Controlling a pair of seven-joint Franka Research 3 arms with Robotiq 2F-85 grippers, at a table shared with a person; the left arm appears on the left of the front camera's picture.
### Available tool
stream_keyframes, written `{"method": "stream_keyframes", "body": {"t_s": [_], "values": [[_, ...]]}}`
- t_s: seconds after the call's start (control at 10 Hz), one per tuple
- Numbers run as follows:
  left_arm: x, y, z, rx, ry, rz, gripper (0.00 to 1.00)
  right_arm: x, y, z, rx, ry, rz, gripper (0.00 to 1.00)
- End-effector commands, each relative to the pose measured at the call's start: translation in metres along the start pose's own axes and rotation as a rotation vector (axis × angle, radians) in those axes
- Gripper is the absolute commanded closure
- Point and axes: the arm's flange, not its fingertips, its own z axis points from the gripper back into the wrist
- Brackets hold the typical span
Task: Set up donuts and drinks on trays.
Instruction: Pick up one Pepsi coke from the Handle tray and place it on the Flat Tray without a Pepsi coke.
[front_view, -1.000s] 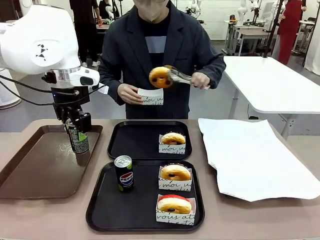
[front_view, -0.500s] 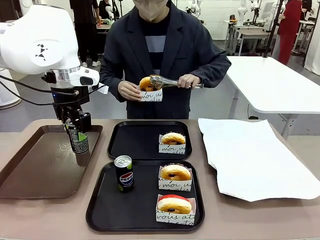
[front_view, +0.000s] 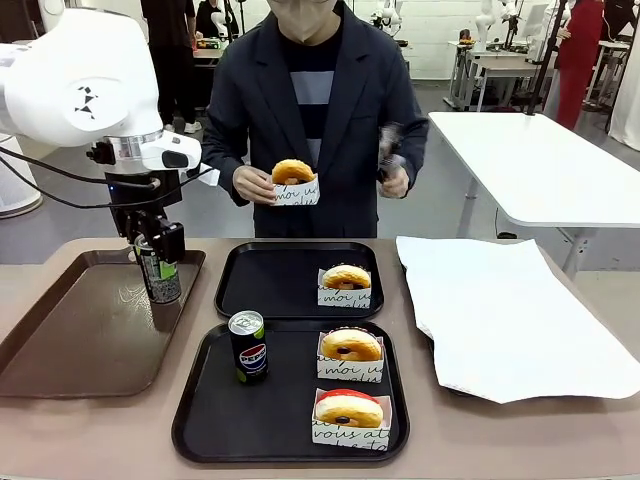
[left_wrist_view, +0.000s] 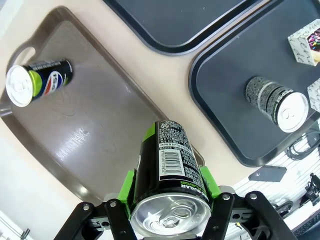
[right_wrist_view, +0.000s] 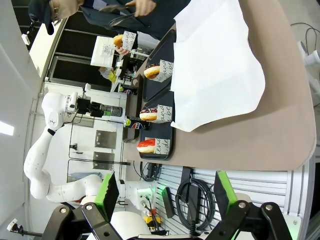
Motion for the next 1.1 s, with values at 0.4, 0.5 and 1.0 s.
{"method": "stream_keyframes", "body": {"t_s": [0.4, 0.5, 1.0], "values": [[0.045, -0.004, 0.011, -0.051, -0.074, -0.023, 0.41, -0.007, 0.000, 0.007, 0.020, -0.016, 0.013, 0.00], [0.055, -0.006, 0.009, -0.064, -0.090, -0.015, 0.41, -0.007, 0.000, 0.007, 0.020, -0.016, 0.013, 0.00], [0.096, -0.014, -0.017, -0.048, -0.130, 0.011, 0.41, -0.007, 0.000, 0.007, 0.020, -0.016, 0.013, 0.00]]}}
